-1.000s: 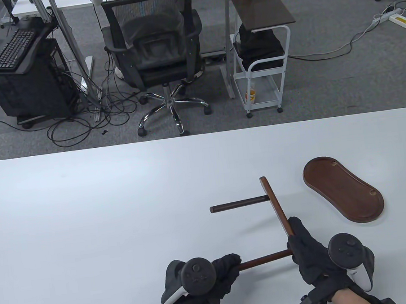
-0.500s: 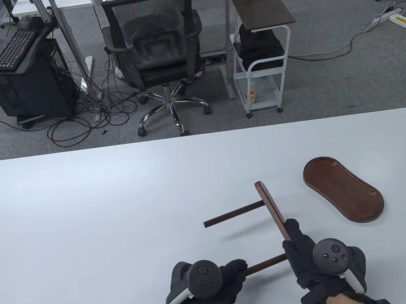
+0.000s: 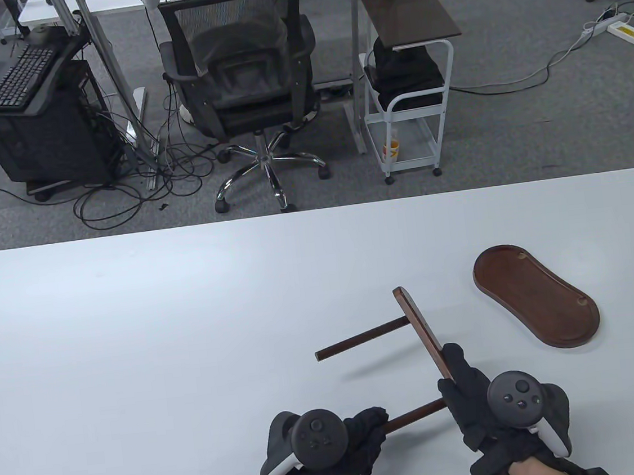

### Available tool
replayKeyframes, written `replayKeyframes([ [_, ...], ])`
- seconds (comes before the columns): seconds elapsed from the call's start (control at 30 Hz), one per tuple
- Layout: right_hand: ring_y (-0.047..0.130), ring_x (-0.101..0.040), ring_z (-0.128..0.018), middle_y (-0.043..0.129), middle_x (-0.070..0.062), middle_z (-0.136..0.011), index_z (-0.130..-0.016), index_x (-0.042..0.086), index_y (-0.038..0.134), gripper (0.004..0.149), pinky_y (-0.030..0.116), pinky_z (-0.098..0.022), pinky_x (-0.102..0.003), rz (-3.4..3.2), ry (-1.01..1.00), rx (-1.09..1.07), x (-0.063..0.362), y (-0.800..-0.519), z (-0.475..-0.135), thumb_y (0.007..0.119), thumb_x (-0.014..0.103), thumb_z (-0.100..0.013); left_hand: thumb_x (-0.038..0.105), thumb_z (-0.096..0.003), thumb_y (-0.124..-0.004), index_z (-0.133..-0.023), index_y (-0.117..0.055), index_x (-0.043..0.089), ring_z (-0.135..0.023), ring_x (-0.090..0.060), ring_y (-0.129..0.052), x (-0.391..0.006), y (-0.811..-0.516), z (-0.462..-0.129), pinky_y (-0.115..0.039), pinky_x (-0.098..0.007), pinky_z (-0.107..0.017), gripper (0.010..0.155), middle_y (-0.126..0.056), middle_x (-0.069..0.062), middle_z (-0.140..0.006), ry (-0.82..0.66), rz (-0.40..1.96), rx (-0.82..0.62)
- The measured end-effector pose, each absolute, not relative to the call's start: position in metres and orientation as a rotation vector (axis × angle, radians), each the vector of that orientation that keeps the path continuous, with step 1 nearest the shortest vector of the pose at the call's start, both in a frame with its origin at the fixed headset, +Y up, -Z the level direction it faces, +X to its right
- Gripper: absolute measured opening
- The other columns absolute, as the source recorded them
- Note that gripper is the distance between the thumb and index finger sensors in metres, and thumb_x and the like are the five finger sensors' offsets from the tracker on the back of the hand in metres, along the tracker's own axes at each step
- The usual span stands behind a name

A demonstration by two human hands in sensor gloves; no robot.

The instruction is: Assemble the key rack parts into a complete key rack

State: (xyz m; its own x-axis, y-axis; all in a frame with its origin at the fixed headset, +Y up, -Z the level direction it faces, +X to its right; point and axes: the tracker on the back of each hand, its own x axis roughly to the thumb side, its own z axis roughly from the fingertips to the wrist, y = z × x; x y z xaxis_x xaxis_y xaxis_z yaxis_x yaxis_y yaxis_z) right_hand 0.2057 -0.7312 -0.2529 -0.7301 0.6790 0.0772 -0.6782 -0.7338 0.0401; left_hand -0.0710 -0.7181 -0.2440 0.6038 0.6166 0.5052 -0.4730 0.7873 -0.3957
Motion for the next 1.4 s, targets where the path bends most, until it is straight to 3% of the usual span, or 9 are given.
replayKeyframes([
  [0.27, 0.087, -0.044, -0.053, 0.081, -0.027, -0.088, -0.113, 0.012, 0.050, 0.062, 0.084, -0.023, -0.046, 2.319, 0.022, 0.071, 0.211, -0.729, -0.257, 0.065, 0.041, -0.060, 0.045, -0.0588, -0.054, -0.105, -0.055, 0.014, -0.062, -0.011, -0.101, -0.072, -0.713, -0.246, -0.088, -0.032, -0.046, 0.055, -0.091, 0.007, -0.074, -0.704, 0.665, -0.265],
  [0.5, 0.091, -0.043, -0.051, 0.084, -0.026, -0.087, -0.112, 0.011, 0.055, 0.061, 0.085, -0.022, -0.045, 2.292, 0.011, 0.081, 0.207, -0.724, -0.263, 0.067, 0.041, -0.060, 0.052, -0.0573, -0.057, -0.108, -0.054, 0.018, -0.071, -0.018, -0.100, -0.071, -0.703, -0.252, -0.087, -0.036, -0.051, 0.061, -0.090, 0.001, -0.087, -0.720, 0.677, -0.279],
  [0.8, 0.091, -0.043, -0.051, 0.084, -0.026, -0.087, -0.111, 0.011, 0.055, 0.061, 0.085, -0.022, -0.045, 2.180, 0.037, 0.022, 0.215, -0.720, -0.272, 0.067, 0.041, -0.060, 0.056, -0.0572, -0.054, -0.110, -0.053, 0.022, -0.089, -0.026, -0.090, -0.092, -0.677, -0.266, -0.082, -0.043, -0.061, 0.063, -0.079, -0.005, -0.106, -0.690, 0.683, -0.179],
  [1.1, 0.094, -0.043, -0.048, 0.090, -0.025, -0.084, -0.107, 0.009, 0.065, 0.060, 0.085, -0.020, -0.046, 1.980, 0.053, -0.002, 0.227, -0.714, -0.295, 0.072, 0.042, -0.058, 0.055, -0.0585, -0.053, -0.103, -0.064, 0.025, -0.081, -0.023, -0.094, -0.156, -0.643, -0.303, -0.083, -0.040, -0.057, 0.055, -0.086, -0.001, -0.097, -0.484, 0.973, -0.034],
  [1.23, 0.096, -0.042, -0.046, 0.093, -0.023, -0.082, -0.103, 0.006, 0.071, 0.061, 0.086, -0.018, -0.046, 1.978, 0.009, 0.029, 0.220, -0.702, -0.307, 0.075, 0.045, -0.056, 0.054, -0.0594, -0.053, -0.104, -0.064, 0.025, -0.080, -0.023, -0.095, -0.188, -0.648, -0.320, -0.084, -0.039, -0.056, 0.054, -0.086, -0.002, -0.097, -0.362, 1.086, -0.028],
  [1.4, 0.098, -0.042, -0.045, 0.098, -0.021, -0.079, -0.094, 0.004, 0.081, 0.058, 0.086, -0.019, -0.048, 1.994, -0.045, 0.060, 0.209, -0.693, -0.324, 0.073, 0.047, -0.056, 0.054, -0.0604, -0.052, -0.108, -0.059, 0.022, -0.081, -0.025, -0.094, -0.213, -0.666, -0.335, -0.083, -0.040, -0.056, 0.058, -0.084, -0.006, -0.100, -0.279, 1.292, -0.128],
])
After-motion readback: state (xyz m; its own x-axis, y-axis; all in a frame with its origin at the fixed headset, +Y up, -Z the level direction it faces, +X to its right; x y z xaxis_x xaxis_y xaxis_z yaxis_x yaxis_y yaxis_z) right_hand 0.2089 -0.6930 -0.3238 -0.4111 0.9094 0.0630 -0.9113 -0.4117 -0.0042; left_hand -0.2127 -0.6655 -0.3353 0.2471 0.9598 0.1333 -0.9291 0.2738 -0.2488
